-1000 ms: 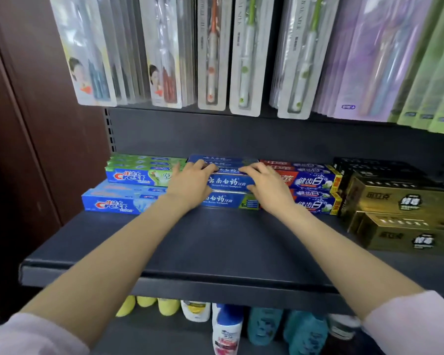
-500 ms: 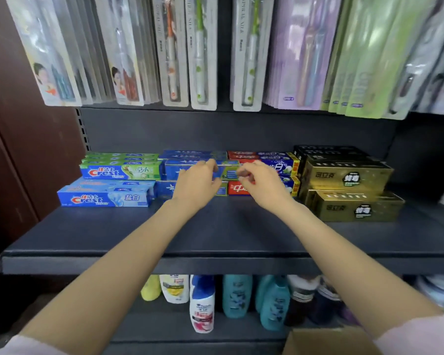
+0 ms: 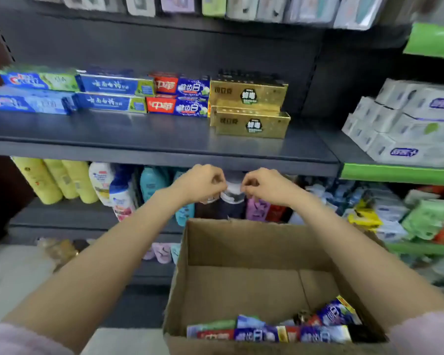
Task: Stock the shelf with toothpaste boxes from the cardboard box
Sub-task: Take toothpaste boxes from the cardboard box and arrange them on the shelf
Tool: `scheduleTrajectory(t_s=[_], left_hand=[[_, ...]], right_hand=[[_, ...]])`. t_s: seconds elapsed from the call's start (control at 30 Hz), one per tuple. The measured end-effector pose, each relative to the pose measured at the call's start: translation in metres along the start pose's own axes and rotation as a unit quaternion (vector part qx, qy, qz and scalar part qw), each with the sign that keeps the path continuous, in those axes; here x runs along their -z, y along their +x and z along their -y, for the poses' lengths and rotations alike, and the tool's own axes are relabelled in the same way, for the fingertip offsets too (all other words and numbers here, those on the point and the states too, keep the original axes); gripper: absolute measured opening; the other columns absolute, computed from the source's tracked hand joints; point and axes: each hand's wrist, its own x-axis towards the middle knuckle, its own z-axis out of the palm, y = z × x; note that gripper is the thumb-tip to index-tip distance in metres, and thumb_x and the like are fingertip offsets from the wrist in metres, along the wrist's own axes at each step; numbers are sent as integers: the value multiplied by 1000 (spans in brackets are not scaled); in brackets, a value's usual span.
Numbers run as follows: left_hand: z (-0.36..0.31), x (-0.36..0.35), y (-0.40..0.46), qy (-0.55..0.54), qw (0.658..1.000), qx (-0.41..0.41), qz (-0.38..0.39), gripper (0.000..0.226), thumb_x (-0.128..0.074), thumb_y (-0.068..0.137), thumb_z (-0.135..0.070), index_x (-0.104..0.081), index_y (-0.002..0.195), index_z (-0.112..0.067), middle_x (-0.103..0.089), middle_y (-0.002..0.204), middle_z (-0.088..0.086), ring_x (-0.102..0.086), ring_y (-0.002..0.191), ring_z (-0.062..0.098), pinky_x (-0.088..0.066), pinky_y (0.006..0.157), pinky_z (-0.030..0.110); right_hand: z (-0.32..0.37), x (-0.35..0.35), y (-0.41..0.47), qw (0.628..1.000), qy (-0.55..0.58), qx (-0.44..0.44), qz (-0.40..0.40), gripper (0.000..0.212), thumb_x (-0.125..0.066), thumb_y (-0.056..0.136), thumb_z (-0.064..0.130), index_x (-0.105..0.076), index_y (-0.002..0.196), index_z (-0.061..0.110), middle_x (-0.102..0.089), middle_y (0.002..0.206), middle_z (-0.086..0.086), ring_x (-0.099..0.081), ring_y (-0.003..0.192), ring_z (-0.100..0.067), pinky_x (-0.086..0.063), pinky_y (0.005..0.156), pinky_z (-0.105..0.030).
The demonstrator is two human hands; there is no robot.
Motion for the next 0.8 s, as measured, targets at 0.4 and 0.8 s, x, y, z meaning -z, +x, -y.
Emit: scheduleTrajectory(t_s=[0.4,0.8], left_hand=[[-26,-202,-8,-15,924,140,356,18,-51,93,-22,-64,100,-10,-65,92,8,-58,63,16,-47,64,26],[-43,-314,16,18,899,115,423,27,-52,95,-25,-62,101,0,-68,101,13,-59,76,23,-43,73,30]], right_hand=[[-163,-121,-78,951,-45,-128,277,31,-58,91,23,-62,118,8,-65,118,-9,-63,101,-25,-44,81,-26],[-248,-181,-98,862,-83,-138,480,50,-69,78,4,-55,124,16,-55,124,0,-49,116,-22,-42,100,-41]])
